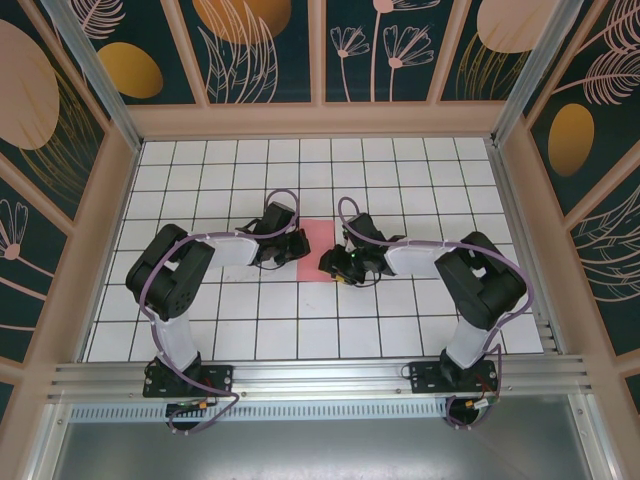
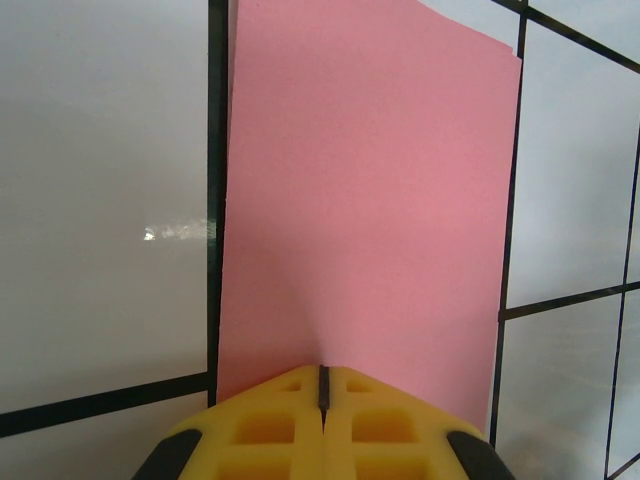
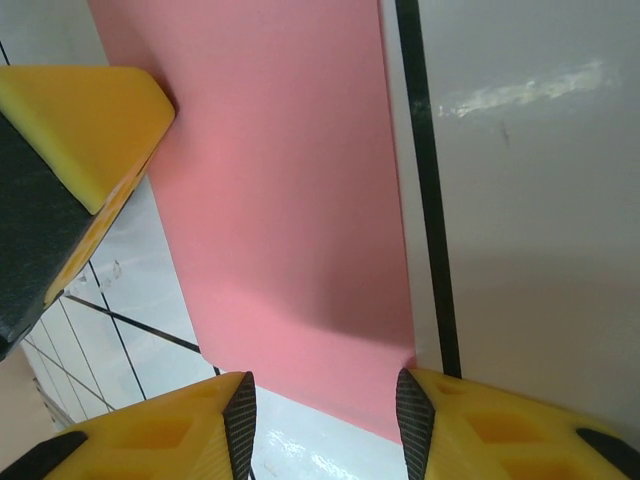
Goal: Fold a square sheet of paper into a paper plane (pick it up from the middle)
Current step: Third fold the triangle at the center of the table.
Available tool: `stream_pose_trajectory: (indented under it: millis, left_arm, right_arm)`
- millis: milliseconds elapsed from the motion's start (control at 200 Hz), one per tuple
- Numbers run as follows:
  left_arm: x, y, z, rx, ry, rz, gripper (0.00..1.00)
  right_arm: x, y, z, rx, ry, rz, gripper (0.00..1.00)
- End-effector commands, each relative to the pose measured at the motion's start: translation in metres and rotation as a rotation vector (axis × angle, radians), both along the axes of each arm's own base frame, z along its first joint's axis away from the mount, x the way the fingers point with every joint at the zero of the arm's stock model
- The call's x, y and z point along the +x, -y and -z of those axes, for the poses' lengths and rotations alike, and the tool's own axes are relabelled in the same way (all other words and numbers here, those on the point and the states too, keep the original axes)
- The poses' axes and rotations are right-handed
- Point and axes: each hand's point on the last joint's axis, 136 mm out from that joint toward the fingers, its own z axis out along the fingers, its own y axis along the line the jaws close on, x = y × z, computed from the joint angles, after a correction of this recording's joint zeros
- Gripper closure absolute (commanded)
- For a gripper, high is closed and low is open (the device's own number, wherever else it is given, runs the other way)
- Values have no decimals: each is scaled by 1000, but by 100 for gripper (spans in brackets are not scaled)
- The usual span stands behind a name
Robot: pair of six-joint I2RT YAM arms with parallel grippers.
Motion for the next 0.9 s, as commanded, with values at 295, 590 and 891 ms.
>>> stream_pose_trajectory:
  millis: [295, 590, 891]
  left_arm:
    - [-30, -27, 49, 127, -146, -28, 98]
    - [-31, -27, 51, 126, -155, -31, 98]
    - [-31, -26, 52, 125, -159, -30, 98]
  right_arm:
    - [1, 15, -9, -72, 39, 42, 55]
    - [-15, 2, -4, -22, -22, -17, 55]
    - [-24, 8, 4, -60, -48, -15, 56]
